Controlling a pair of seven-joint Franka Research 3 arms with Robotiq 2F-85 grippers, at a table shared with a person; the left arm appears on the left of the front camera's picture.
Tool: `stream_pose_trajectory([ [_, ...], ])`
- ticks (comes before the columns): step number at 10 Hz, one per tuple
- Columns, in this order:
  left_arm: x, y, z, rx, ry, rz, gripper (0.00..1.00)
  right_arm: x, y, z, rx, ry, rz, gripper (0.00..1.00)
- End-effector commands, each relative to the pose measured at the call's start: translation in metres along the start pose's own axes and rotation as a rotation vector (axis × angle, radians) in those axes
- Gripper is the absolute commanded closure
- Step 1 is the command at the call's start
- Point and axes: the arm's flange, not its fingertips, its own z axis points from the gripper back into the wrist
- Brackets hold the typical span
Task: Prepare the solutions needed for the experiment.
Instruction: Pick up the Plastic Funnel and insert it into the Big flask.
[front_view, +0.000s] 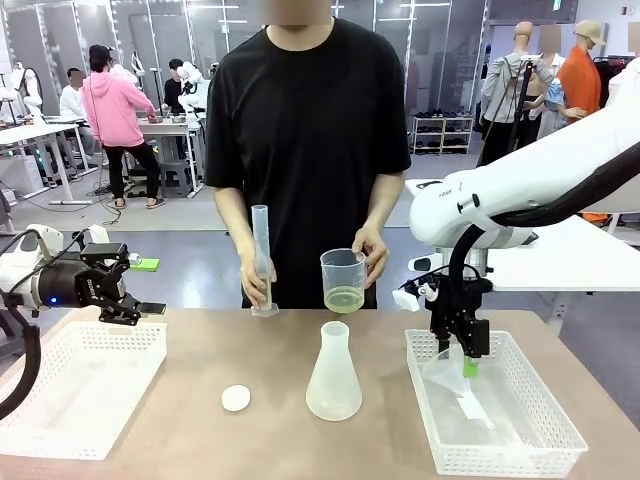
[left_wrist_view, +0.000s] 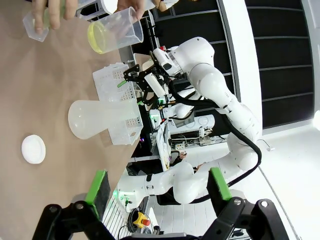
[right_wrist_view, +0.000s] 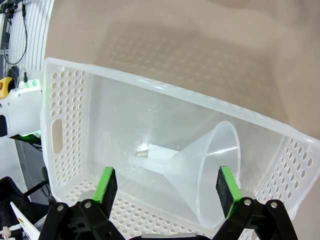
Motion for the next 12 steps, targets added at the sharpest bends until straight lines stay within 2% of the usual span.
stream_pose_trajectory([
  [1, 0.0, 0.0, 0.0, -0.001, -0.001, -0.008, 0.0, -0.004, -0.012, 0.01, 0.019, 0.029, 0.044, 0.07],
  [2, 0.0, 0.0, 0.0, -0.001, -0.001, -0.008, 0.0, -0.005, -0.016, 0.013, 0.019, 0.034, 0.047, 0.1],
  [5, 0.0, 0.0, 0.0, -0.001, -0.001, -0.008, 0.0, -0.007, -0.023, 0.019, 0.074, 0.048, 0.049, 0.42],
  [6, 0.0, 0.0, 0.0, -0.001, -0.001, -0.008, 0.0, -0.007, -0.026, 0.019, 0.082, 0.05, 0.046, 0.36],
  [7, 0.0, 0.0, 0.0, -0.001, -0.001, -0.008, 0.0, -0.007, -0.03, 0.017, 0.088, 0.052, 0.041, 0.61],
  [8, 0.0, 0.0, 0.0, -0.001, -0.001, -0.008, 0.0, -0.007, -0.031, 0.016, 0.088, 0.048, 0.042, 0.54],
  [9, 0.0, 0.0, 0.0, -0.001, -0.001, -0.008, 0.0, -0.007, -0.033, 0.015, 0.081, 0.033, 0.046, 0.78],
  [10, 0.0, 0.0, 0.0, -0.001, -0.001, -0.008, 0.0, -0.007, -0.035, 0.013, 0.084, 0.039, 0.037, 0.71],
  [11, 0.0, 0.0, 0.0, -0.001, -0.001, -0.008, 0.0, -0.006, -0.036, 0.012, 0.086, 0.042, 0.038, 0.95],
  [12, 0.0, 0.0, 0.0, -0.001, -0.001, -0.008, 0.0, -0.006, -0.036, 0.012, 0.084, 0.041, 0.041, 0.88],
])
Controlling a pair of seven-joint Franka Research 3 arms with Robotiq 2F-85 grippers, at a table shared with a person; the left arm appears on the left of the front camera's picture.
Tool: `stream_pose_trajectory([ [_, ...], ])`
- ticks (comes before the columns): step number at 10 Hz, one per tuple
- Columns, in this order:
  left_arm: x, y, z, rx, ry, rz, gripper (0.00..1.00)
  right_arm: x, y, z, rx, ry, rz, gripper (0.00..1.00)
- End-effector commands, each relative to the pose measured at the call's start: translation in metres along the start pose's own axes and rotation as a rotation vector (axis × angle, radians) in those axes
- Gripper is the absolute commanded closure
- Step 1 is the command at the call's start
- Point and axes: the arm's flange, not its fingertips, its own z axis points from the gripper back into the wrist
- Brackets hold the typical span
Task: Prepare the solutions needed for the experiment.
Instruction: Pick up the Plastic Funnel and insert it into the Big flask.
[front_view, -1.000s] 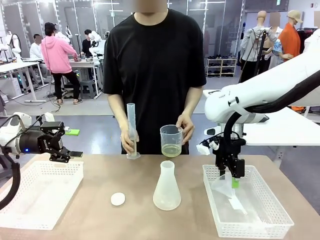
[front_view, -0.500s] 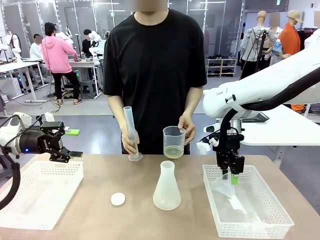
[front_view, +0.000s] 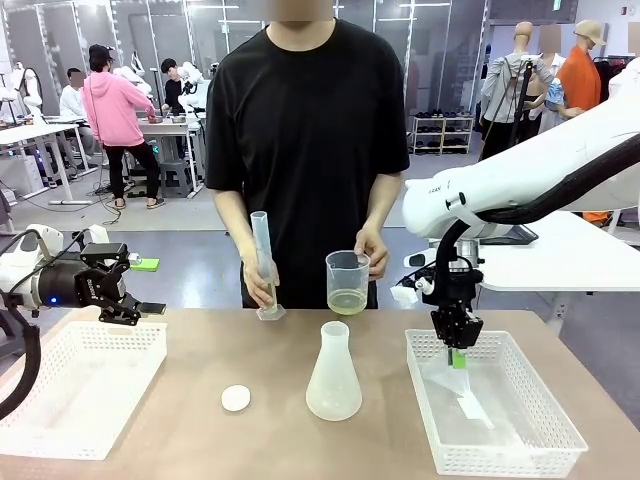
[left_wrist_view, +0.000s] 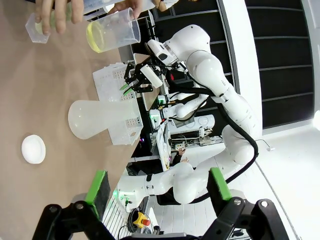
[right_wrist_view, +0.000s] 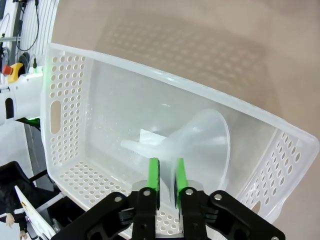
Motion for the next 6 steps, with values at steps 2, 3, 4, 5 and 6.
stream_pose_trajectory([
  [2, 0.0, 0.0, 0.0, -0.001, -0.001, -0.008, 0.0, 0.0, -0.003, 0.002, 0.015, 0.018, 0.011, 1.0],
  [3, 0.0, 0.0, 0.0, -0.001, -0.001, -0.008, 0.0, 0.001, -0.002, 0.001, 0.024, 0.021, 0.018, 1.0],
  [4, 0.0, 0.0, 0.0, -0.001, -0.001, -0.008, 0.0, 0.0, -0.001, 0.001, 0.027, 0.009, -0.024, 1.0],
  [5, 0.0, 0.0, 0.0, -0.001, -0.001, -0.008, 0.0, 0.002, 0.003, 0.003, 0.034, 0.005, -0.067, 1.0],
  [6, 0.0, 0.0, 0.0, -0.001, -0.001, -0.008, 0.0, 0.006, 0.01, 0.009, 0.023, 0.01, -0.124, 1.0],
])
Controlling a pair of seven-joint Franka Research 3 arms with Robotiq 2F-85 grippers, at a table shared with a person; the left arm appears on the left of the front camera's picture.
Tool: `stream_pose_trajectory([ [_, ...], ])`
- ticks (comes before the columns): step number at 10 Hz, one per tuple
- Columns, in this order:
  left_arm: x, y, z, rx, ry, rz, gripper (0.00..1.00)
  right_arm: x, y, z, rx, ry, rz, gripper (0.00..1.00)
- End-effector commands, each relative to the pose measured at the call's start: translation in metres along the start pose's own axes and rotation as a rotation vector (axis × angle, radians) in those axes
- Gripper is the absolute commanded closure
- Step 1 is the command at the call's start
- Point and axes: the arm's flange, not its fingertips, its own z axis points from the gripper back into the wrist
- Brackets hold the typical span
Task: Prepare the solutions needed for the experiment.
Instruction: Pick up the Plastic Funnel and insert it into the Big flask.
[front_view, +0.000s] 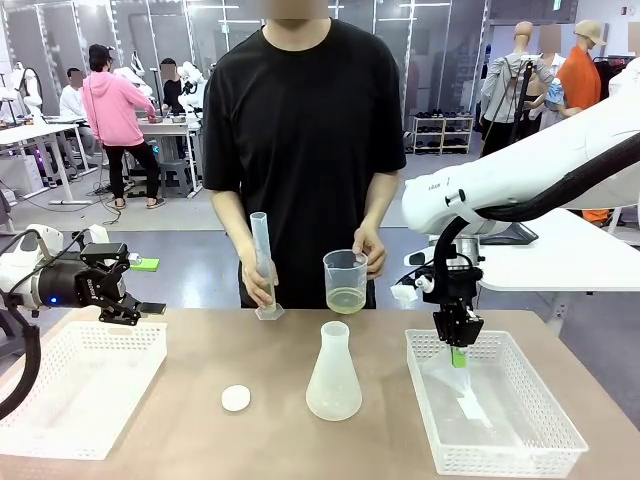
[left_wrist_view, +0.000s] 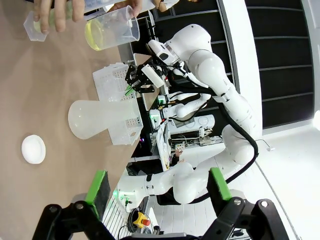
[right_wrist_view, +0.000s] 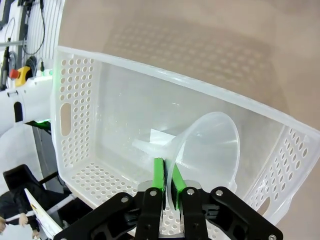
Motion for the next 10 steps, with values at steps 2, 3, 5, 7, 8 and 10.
stream_pose_trajectory([
  [2, 0.0, 0.0, 0.0, -0.001, -0.001, -0.008, 0.0, 0.015, 0.03, 0.029, -0.077, -0.003, -0.148, 1.0],
  [3, 0.0, 0.0, 0.0, -0.001, -0.001, -0.008, 0.0, 0.019, 0.043, 0.041, -0.113, 0.011, -0.192, 1.0],
  [5, 0.0, 0.0, 0.0, -0.001, -0.001, -0.008, 0.0, 0.025, 0.068, 0.069, -0.225, 0.036, -0.232, 1.0],
  [7, 0.0, 0.0, 0.0, -0.001, -0.001, -0.008, 0.0, 0.033, 0.105, 0.109, -0.397, 0.088, -0.318, 1.0],
  [8, 0.0, 0.0, 0.0, -0.001, -0.001, -0.008, 0.0, 0.038, 0.122, 0.123, -0.485, 0.095, -0.342, 1.0],
  [10, 0.0, 0.0, 0.0, -0.001, -0.001, -0.008, 0.0, 0.053, 0.154, 0.142, -0.664, 0.143, -0.474, 1.0],
])
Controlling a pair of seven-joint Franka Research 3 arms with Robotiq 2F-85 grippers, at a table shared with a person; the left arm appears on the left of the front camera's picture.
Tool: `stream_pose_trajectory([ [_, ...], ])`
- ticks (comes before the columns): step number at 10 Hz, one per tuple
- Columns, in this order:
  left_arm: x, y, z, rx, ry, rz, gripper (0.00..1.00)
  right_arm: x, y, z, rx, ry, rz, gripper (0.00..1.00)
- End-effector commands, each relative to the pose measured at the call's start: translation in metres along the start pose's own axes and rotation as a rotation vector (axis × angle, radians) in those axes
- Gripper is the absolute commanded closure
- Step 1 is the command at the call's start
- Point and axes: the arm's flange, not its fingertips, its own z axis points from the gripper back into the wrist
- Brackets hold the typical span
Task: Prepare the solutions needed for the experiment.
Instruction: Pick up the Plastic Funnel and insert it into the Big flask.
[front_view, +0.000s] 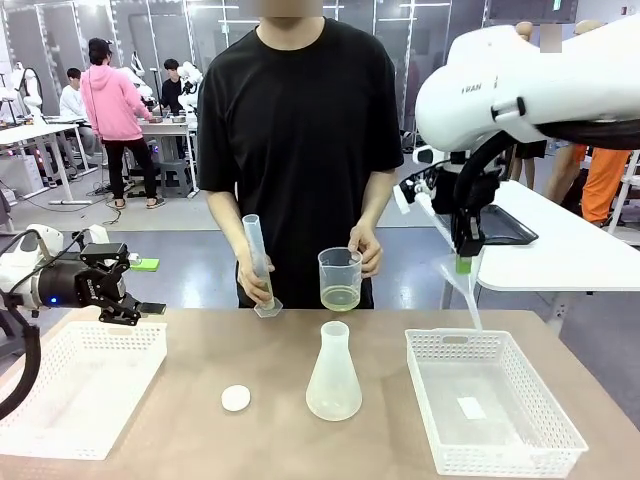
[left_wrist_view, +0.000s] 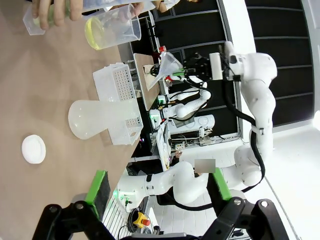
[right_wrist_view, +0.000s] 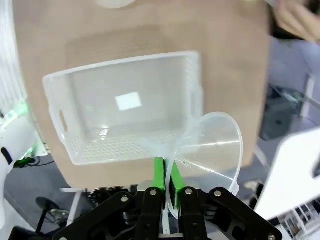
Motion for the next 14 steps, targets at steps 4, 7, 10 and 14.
stream_pose_trajectory([
  [4, 0.0, 0.0, 0.0, -0.001, -0.001, -0.009, 0.0, 0.008, 0.053, 0.019, -0.235, 0.001, -0.171, 1.0],
  [7, 0.0, 0.0, 0.0, -0.001, -0.001, -0.009, 0.0, 0.008, 0.043, 0.03, -0.199, -0.006, -0.143, 1.0],
  [10, 0.0, 0.0, 0.0, -0.001, -0.001, -0.009, 0.0, 0.008, 0.043, 0.03, -0.199, -0.006, -0.143, 1.0],
  [14, 0.0, 0.0, 0.0, -0.001, -0.001, -0.009, 0.0, 0.007, 0.048, 0.028, -0.202, -0.016, -0.154, 0.95],
])
